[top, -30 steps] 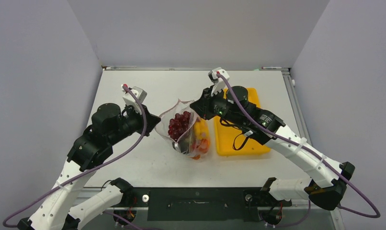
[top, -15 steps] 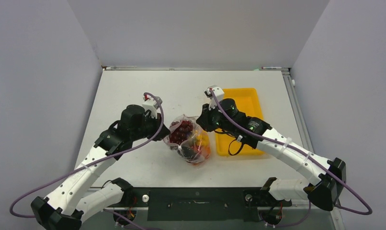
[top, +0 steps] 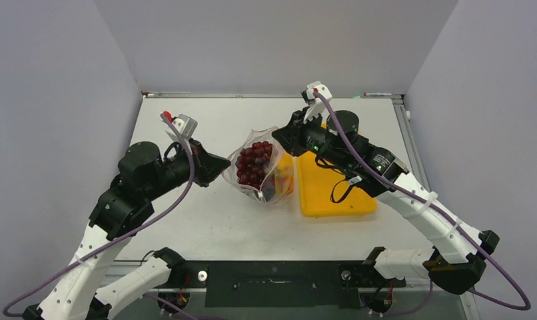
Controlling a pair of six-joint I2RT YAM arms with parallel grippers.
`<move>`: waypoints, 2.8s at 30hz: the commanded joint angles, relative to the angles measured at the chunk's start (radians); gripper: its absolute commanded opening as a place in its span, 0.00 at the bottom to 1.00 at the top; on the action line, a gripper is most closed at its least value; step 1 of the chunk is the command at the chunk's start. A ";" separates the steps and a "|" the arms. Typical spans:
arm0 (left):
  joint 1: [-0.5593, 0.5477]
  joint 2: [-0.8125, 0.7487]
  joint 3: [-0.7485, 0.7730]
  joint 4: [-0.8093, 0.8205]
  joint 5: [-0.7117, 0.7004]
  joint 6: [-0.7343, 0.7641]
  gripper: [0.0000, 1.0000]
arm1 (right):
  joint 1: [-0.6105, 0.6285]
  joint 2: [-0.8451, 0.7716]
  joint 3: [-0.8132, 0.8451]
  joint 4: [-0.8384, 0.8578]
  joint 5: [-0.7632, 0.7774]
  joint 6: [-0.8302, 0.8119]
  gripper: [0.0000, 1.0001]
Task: Place the food in the zip-top bag and seal the zipper
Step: Adjust the zipper food storage bag at the center of the board.
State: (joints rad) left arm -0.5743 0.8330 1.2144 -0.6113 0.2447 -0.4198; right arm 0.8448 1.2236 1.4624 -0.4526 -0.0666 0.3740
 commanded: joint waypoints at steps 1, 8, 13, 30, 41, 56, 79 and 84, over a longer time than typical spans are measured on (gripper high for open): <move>-0.002 -0.040 -0.036 0.054 0.010 -0.025 0.01 | -0.002 -0.008 -0.017 0.081 0.011 -0.004 0.05; -0.001 0.008 -0.275 0.186 0.005 -0.108 0.00 | -0.008 0.052 -0.268 0.232 -0.033 0.076 0.05; -0.001 0.087 -0.268 0.186 0.002 -0.117 0.00 | -0.007 0.104 -0.254 0.237 -0.065 0.087 0.05; -0.002 -0.064 -0.163 0.108 -0.110 -0.150 0.00 | 0.010 0.116 -0.040 0.182 -0.053 0.010 0.05; -0.002 -0.053 -0.277 0.191 -0.071 -0.227 0.00 | 0.009 0.185 -0.110 0.233 -0.116 0.011 0.05; -0.002 -0.066 -0.268 0.198 -0.065 -0.242 0.00 | 0.060 0.023 -0.137 0.238 -0.098 -0.007 0.63; -0.002 -0.084 -0.270 0.186 -0.110 -0.241 0.00 | 0.226 -0.267 -0.400 0.129 -0.070 -0.081 0.68; -0.001 -0.084 -0.276 0.191 -0.111 -0.244 0.00 | 0.309 -0.291 -0.437 0.121 -0.010 -0.086 0.68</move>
State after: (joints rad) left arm -0.5743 0.7628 0.9245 -0.4744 0.1387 -0.6518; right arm 1.0946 0.9600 1.0443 -0.3351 -0.1341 0.3016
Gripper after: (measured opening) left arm 0.004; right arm 0.676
